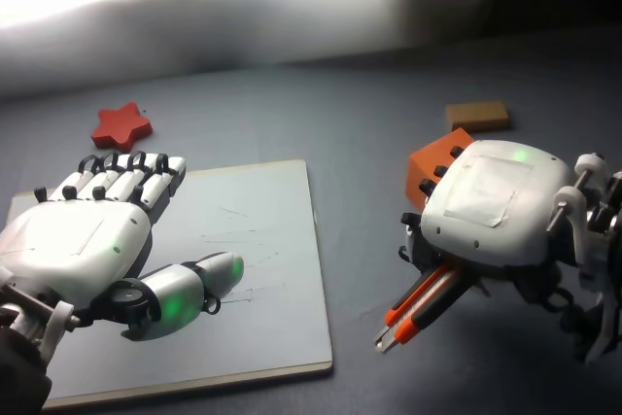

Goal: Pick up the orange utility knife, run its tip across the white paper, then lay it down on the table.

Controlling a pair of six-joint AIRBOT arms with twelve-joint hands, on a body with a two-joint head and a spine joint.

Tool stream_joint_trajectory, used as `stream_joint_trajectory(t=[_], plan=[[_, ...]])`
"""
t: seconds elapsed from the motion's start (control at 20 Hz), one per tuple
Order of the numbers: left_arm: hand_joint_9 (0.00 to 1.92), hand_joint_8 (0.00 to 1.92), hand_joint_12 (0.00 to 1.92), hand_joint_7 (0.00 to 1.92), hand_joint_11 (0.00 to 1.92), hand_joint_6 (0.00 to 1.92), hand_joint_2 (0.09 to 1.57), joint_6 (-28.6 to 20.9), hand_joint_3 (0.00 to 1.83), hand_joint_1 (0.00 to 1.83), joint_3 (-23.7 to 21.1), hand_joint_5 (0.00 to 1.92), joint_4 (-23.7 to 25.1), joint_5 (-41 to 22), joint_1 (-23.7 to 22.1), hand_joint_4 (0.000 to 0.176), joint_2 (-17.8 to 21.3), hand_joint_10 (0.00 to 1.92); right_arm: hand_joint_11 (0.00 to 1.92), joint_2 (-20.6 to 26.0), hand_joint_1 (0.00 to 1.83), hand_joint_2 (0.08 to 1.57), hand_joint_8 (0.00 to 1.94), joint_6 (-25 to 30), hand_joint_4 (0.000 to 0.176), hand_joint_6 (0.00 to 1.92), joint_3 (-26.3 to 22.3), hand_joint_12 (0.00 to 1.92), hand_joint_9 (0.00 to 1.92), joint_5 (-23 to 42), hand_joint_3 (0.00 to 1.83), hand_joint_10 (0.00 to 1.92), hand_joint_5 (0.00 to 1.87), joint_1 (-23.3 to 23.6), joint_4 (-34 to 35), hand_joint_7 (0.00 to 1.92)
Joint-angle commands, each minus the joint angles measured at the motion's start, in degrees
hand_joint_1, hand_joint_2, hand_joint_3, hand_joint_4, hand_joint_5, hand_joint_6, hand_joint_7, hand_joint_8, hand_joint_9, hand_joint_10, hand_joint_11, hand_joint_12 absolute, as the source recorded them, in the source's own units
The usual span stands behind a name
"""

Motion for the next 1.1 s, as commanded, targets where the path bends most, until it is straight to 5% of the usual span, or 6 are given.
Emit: stream_joint_trajectory(t=[0.0,0.05,0.4,0.65,0.95,1.05], plan=[[0.0,0.0,0.42,0.0,0.0,0.0,1.19,-0.21,0.0,0.0,-0.05,0.0,3.14,-5.32,-0.09,0.0,0.12,0.0,1.22,-0.07,1.44,1.08,1.94,-0.2,0.176,1.92,-0.07,1.92,1.3,5.96,0.34,1.92,1.14,0.37,-0.73,1.25],[0.0,0.0,0.39,0.0,0.0,0.0,1.19,-0.31,0.0,0.0,-0.02,0.0,3.14,-5.32,-0.07,0.0,0.12,0.0,0.93,-0.16,1.18,0.88,1.94,-0.39,0.008,1.84,-0.07,1.92,1.0,6.09,0.94,1.92,0.77,0.35,-0.73,0.85],[0.01,0.0,0.44,0.0,0.0,0.0,1.2,-0.41,0.0,0.0,-0.12,0.0,3.14,-5.32,-0.02,0.0,0.13,0.0,0.04,0.88,0.97,1.17,1.08,-0.7,0.0,1.03,-0.79,1.88,0.19,6.38,0.0,1.4,0.25,0.43,-1.11,0.26],[0.02,0.0,0.4,0.0,0.0,0.0,1.19,-0.41,0.0,0.0,-0.41,0.0,3.14,-5.32,-0.02,0.0,0.17,0.01,0.0,3.91,0.65,1.05,0.0,-0.68,0.0,0.0,-4.14,0.07,0.0,6.87,0.0,0.02,0.0,0.84,-1.23,0.01],[0.03,0.01,0.38,0.01,0.0,0.0,1.2,-0.29,0.01,0.0,-1.07,0.0,2.94,-5.32,-0.16,0.0,0.39,0.01,0.01,11.74,0.13,1.07,0.02,1.97,0.0,0.02,-11.43,0.01,0.05,3.83,0.0,0.02,0.04,3.14,-1.23,0.05],[0.12,0.02,0.61,0.12,0.0,0.01,1.23,-0.53,0.01,0.0,-1.18,0.05,2.66,-5.3,-0.37,0.0,0.34,0.03,0.0,15.34,0.03,1.14,0.03,3.56,0.0,0.04,-14.36,0.74,0.33,1.65,0.0,0.07,0.27,4.29,-1.23,0.34]])
